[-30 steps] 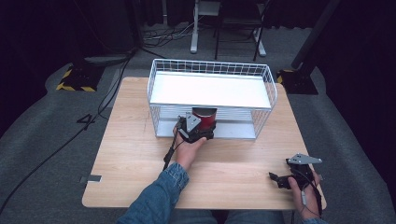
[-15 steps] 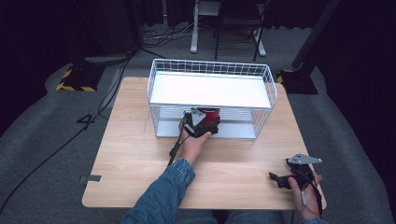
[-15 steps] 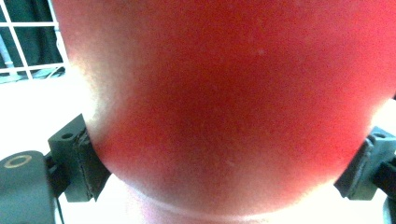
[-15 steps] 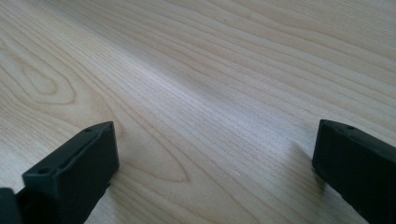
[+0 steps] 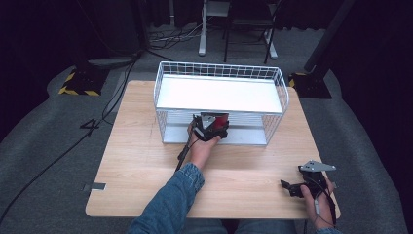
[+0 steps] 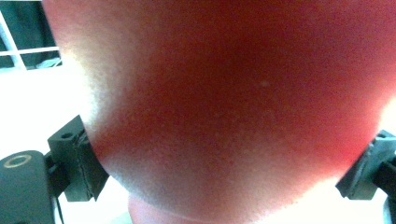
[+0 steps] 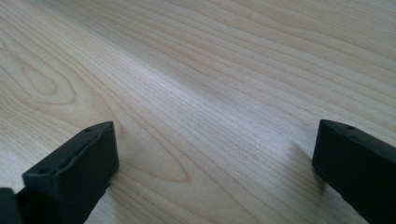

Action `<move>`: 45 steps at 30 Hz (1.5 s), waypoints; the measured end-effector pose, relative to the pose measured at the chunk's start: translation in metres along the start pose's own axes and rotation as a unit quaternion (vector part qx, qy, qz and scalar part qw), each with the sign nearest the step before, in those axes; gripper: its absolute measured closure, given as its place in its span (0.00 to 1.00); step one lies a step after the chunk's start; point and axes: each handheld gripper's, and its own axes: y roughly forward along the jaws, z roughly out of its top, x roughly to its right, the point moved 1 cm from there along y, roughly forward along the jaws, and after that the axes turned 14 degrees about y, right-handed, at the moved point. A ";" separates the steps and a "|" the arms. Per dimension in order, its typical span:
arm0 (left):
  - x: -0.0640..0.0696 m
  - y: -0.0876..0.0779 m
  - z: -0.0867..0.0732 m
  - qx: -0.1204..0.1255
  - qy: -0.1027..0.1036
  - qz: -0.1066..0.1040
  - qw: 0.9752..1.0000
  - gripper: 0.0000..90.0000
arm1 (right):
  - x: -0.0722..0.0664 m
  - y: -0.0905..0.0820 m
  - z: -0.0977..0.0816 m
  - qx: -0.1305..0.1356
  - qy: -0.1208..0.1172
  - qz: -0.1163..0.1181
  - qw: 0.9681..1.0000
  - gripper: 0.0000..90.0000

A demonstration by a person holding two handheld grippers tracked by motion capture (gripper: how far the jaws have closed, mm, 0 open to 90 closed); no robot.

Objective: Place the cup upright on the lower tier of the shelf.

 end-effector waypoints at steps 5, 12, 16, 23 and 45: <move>0.000 0.000 0.000 -0.006 -0.003 -0.004 1.000 0.12 | 0.000 0.000 0.000 0.000 0.000 0.000 1.000 0.01; -0.001 0.000 -0.002 -0.033 -0.010 -0.003 0.999 0.15 | 0.000 0.000 0.000 0.000 0.000 0.000 1.000 0.01; -0.001 -0.004 0.000 -0.055 -0.014 -0.006 0.998 0.16 | 0.000 0.000 0.000 0.001 -0.001 0.000 1.000 0.01; 0.001 -0.009 0.001 -0.069 -0.011 0.004 0.998 0.17 | 0.000 0.000 0.000 0.000 -0.003 0.002 1.000 0.01; 0.002 -0.042 -0.007 -0.067 -0.010 -0.018 0.998 0.17 | -0.001 0.000 0.000 -0.001 -0.004 0.005 1.000 0.01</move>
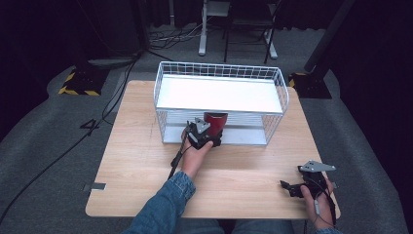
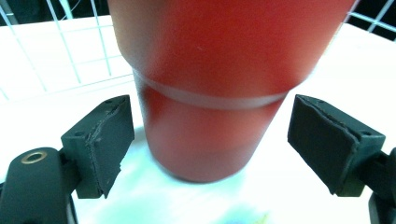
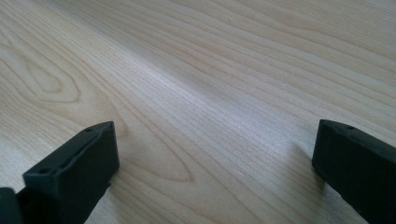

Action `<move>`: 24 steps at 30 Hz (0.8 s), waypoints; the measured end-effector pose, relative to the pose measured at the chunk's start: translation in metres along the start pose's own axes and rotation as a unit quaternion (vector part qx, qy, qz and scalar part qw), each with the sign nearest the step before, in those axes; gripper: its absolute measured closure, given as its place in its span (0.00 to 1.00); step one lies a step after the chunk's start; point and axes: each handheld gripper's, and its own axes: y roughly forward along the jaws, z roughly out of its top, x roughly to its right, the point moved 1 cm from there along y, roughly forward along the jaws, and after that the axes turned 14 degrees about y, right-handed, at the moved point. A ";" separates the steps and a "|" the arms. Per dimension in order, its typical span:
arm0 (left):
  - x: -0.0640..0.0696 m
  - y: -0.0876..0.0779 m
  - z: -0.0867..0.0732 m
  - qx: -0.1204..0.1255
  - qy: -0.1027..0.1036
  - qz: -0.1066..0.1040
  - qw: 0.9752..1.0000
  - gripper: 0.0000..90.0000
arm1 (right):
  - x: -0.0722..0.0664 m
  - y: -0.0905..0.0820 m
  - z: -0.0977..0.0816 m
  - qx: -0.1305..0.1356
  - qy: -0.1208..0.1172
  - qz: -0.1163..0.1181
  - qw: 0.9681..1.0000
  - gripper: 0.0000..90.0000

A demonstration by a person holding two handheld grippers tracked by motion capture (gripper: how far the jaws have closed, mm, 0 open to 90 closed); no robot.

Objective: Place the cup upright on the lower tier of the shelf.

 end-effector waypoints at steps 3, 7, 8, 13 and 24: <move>0.003 -0.009 0.001 0.008 0.002 0.000 1.000 0.17 | 0.000 0.000 0.000 -0.001 -0.001 0.001 1.000 0.01; 0.006 -0.025 0.004 0.018 0.014 -0.004 1.000 0.17 | 0.000 0.000 0.000 0.000 -0.001 0.001 1.000 0.01; 0.006 -0.030 0.005 0.020 0.016 -0.005 1.000 0.17 | 0.000 0.000 0.000 -0.001 -0.002 0.001 1.000 0.01; 0.005 -0.051 0.008 0.024 0.020 -0.007 0.999 0.17 | 0.000 0.000 0.000 -0.001 -0.001 0.001 1.000 0.01; -0.003 -0.105 0.006 0.022 0.047 -0.002 0.999 0.17 | 0.007 0.008 0.010 -0.003 0.006 -0.004 1.000 0.00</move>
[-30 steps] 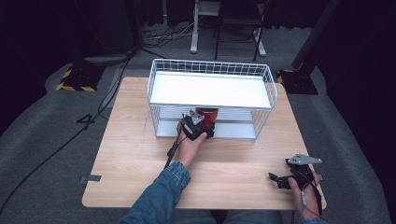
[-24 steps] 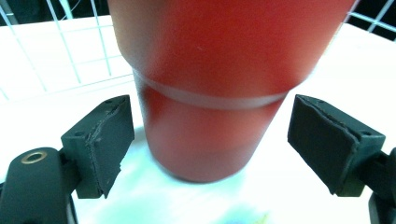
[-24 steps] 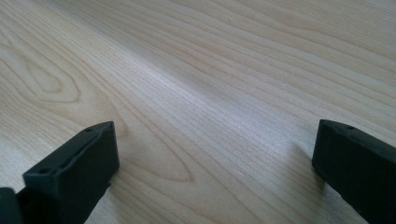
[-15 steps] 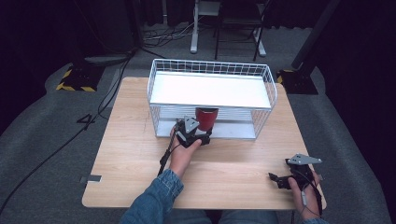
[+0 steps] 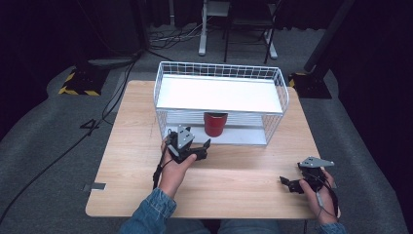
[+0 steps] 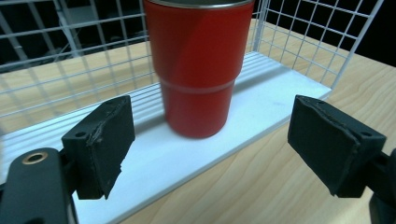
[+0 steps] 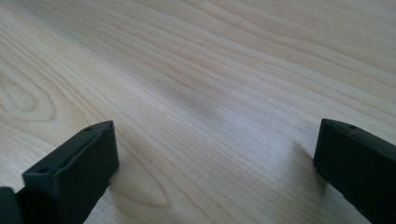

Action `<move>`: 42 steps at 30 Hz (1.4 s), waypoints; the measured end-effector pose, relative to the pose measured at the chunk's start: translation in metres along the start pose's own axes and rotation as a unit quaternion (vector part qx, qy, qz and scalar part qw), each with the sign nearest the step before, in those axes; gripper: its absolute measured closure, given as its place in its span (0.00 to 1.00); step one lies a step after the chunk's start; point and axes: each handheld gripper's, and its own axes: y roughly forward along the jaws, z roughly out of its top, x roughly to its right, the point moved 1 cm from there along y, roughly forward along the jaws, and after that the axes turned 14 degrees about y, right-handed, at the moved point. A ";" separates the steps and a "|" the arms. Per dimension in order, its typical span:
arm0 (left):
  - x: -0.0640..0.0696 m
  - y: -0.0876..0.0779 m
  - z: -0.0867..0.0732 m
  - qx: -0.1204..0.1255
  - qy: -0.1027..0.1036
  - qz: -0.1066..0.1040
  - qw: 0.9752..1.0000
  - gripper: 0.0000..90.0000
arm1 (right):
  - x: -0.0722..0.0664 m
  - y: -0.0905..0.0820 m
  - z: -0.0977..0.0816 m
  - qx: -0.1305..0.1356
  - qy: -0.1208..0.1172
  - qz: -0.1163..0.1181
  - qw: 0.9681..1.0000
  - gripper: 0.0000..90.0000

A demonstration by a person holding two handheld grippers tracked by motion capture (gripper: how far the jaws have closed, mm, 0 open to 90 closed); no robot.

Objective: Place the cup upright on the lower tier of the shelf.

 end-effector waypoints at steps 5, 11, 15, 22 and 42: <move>-0.007 -0.021 -0.007 -0.007 -0.001 0.003 1.000 0.17 | 0.000 0.004 0.004 0.000 -0.002 0.001 1.000 0.00; -0.016 -0.046 -0.014 -0.013 0.007 0.011 1.000 0.17 | 0.000 0.005 0.005 0.001 -0.003 0.001 1.000 0.00; -0.023 -0.060 -0.021 -0.018 0.007 0.013 1.000 0.17 | -0.001 0.005 0.005 0.001 -0.001 0.000 1.000 0.00; -0.040 -0.083 -0.043 -0.024 0.003 0.004 1.000 0.17 | -0.001 0.006 0.005 0.002 -0.002 0.000 1.000 0.00; -0.073 -0.108 -0.103 -0.133 -0.045 -0.031 0.990 0.17 | -0.001 0.008 0.007 0.001 -0.002 0.001 1.000 0.00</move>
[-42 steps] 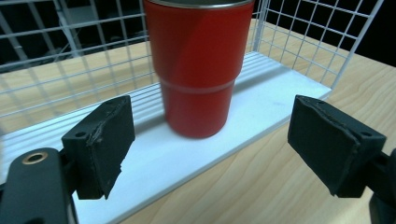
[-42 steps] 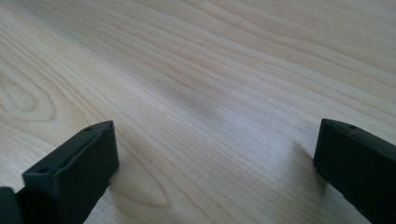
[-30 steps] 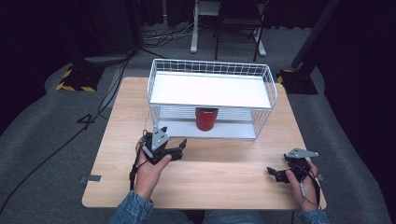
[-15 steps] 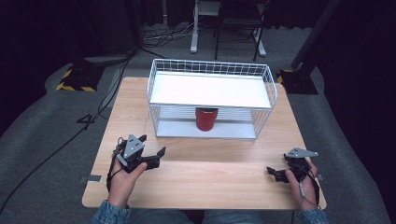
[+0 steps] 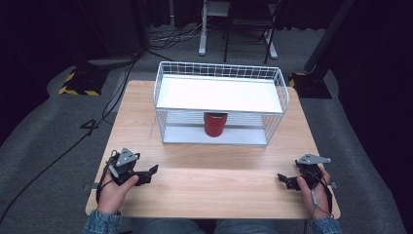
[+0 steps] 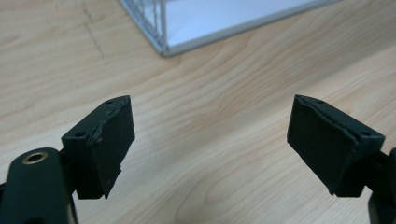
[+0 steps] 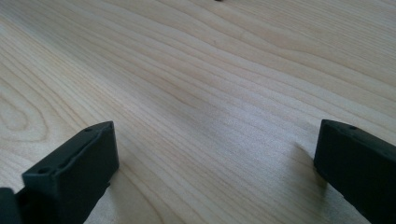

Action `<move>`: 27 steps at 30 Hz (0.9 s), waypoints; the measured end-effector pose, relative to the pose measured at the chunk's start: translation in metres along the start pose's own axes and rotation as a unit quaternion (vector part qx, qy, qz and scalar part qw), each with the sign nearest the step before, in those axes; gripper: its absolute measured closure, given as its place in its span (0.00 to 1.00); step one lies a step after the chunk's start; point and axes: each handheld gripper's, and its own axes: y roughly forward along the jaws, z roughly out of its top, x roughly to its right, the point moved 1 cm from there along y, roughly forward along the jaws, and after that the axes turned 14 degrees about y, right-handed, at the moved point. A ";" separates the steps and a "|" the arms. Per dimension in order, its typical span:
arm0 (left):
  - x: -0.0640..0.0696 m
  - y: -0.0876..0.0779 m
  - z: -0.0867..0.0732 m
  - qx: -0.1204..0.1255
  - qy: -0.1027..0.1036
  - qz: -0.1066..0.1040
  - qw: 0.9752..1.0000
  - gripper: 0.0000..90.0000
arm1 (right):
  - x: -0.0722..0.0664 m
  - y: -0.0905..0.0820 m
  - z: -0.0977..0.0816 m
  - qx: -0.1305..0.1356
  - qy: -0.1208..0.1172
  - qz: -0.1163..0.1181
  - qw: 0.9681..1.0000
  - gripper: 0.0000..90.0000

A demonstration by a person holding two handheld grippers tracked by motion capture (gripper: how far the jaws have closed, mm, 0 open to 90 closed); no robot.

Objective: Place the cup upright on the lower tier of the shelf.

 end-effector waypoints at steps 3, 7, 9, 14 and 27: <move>-0.003 0.002 -0.009 -0.017 -0.008 -0.007 1.000 0.17 | 0.000 0.000 0.000 0.000 0.000 0.000 1.000 0.00; -0.006 0.008 -0.019 -0.049 -0.012 -0.018 0.999 0.17 | 0.000 0.000 0.000 0.000 0.000 0.000 1.000 0.00; -0.007 0.012 -0.023 -0.060 -0.014 -0.027 0.998 0.17 | 0.000 0.000 0.000 0.000 0.000 0.000 1.000 0.00; -0.007 0.015 -0.026 -0.056 -0.008 -0.020 0.998 0.17 | 0.000 0.000 0.000 0.000 0.000 0.000 1.000 0.00; -0.008 0.019 -0.027 -0.079 0.015 0.018 0.997 0.09 | 0.000 0.000 0.000 0.000 0.000 0.000 1.000 0.00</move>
